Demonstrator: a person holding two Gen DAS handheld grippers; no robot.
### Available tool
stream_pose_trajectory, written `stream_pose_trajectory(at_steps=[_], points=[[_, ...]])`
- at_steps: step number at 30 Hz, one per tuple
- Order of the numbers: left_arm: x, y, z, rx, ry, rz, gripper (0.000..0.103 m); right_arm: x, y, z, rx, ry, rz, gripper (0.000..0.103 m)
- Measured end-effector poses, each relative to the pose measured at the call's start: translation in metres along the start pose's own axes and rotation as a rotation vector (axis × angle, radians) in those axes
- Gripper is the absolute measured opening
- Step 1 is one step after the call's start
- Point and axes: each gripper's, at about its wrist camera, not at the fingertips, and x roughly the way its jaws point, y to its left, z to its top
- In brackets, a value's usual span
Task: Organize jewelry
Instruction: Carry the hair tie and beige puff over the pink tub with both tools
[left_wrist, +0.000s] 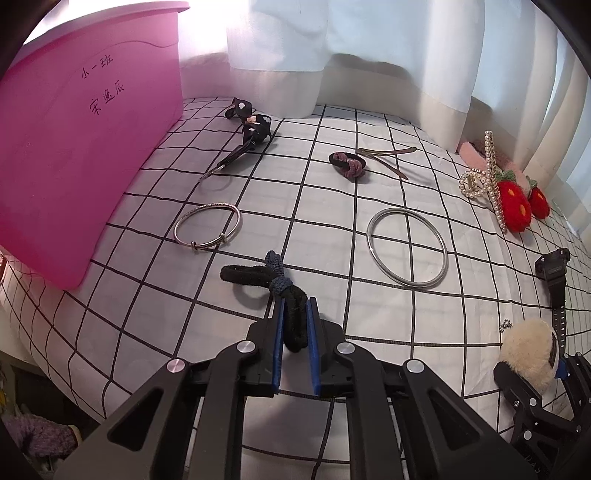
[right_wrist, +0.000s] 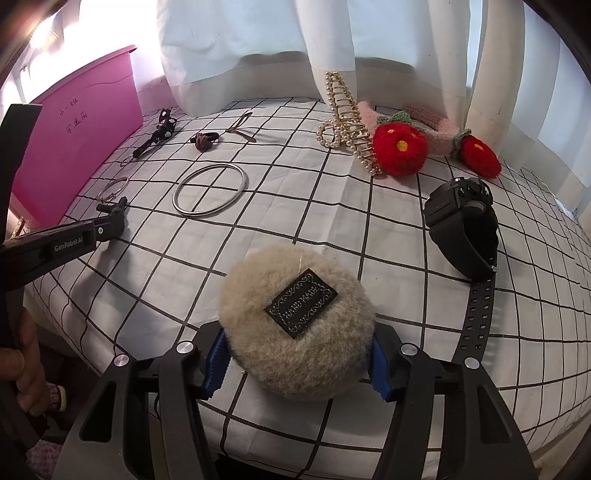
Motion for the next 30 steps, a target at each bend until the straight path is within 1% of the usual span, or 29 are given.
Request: stream_pose_trajectory(at_steps=[5, 10, 15, 20, 24, 27, 30], points=[[-0.025, -0.004, 0.002, 0.006, -0.017, -0.003, 0.012, -0.018, -0.007, 0.011, -0.004, -0.022, 0.028, 0.059], [-0.067, -0.009, 0.009, -0.010, -0.061, -0.020, 0.012, -0.048, -0.008, 0.032, -0.032, -0.064, 0.068, 0.059], [-0.118, -0.001, 0.022, -0.051, -0.119, -0.005, 0.012, -0.078, 0.005, 0.065, -0.074, -0.122, 0.154, 0.059], [-0.175, 0.025, 0.038, -0.111, -0.222, 0.046, 0.012, -0.105, 0.040, 0.111, -0.141, -0.202, 0.258, 0.059], [-0.208, 0.061, 0.060, -0.152, -0.294, 0.084, 0.012, -0.121, 0.080, 0.152, -0.182, -0.263, 0.365, 0.059], [-0.222, 0.097, 0.079, -0.176, -0.338, 0.112, 0.012, -0.125, 0.116, 0.186, -0.212, -0.300, 0.441, 0.059], [-0.225, 0.137, 0.099, -0.200, -0.359, 0.149, 0.012, -0.121, 0.159, 0.218, -0.237, -0.304, 0.500, 0.059]])
